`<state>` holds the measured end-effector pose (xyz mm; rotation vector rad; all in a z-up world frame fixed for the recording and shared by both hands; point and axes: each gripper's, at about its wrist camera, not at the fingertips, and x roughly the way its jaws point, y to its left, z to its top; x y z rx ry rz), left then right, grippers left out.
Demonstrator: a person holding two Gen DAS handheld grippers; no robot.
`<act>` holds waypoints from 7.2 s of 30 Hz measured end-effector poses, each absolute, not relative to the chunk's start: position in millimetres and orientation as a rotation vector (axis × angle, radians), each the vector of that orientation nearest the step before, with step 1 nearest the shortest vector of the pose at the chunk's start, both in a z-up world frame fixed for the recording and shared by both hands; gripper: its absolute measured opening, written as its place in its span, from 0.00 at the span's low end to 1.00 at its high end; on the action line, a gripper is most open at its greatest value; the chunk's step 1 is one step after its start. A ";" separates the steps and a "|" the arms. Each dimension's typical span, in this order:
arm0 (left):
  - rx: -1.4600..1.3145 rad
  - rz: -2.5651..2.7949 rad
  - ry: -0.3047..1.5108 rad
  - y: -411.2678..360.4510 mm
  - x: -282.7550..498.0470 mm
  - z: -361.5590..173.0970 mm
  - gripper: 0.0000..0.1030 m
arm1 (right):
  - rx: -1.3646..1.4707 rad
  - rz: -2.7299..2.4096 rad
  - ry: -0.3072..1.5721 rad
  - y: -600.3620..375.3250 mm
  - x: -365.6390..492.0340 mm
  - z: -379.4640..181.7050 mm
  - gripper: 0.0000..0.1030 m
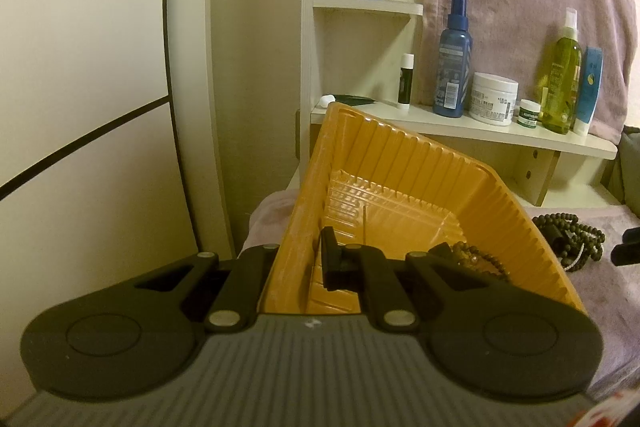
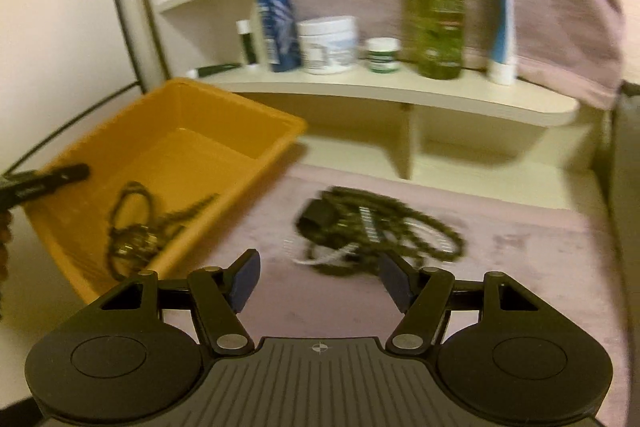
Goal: Organize jewelry
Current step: 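Move the right gripper to the dark bead strand and grasp it, then lift the dark bead strand high with the right gripper to untangle it, then lower the strand into the tray and open the right gripper, then move the right gripper to the black watch on the pile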
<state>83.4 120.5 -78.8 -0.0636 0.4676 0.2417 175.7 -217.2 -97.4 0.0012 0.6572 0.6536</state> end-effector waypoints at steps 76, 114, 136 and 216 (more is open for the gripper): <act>-0.047 0.243 0.472 119.0 83.7 -78.9 0.09 | 0.302 0.341 0.413 -325.1 169.2 -37.0 0.07; -0.062 0.238 0.470 120.4 83.8 -78.0 0.08 | 0.121 0.479 -0.081 -300.6 152.9 158.1 0.07; -0.083 0.215 0.453 120.7 85.0 -74.4 0.06 | 0.141 0.775 -0.181 -216.2 148.5 249.5 0.07; -0.049 0.227 0.495 122.1 86.9 -79.8 0.07 | 0.077 0.554 0.693 -224.0 209.3 -121.6 0.53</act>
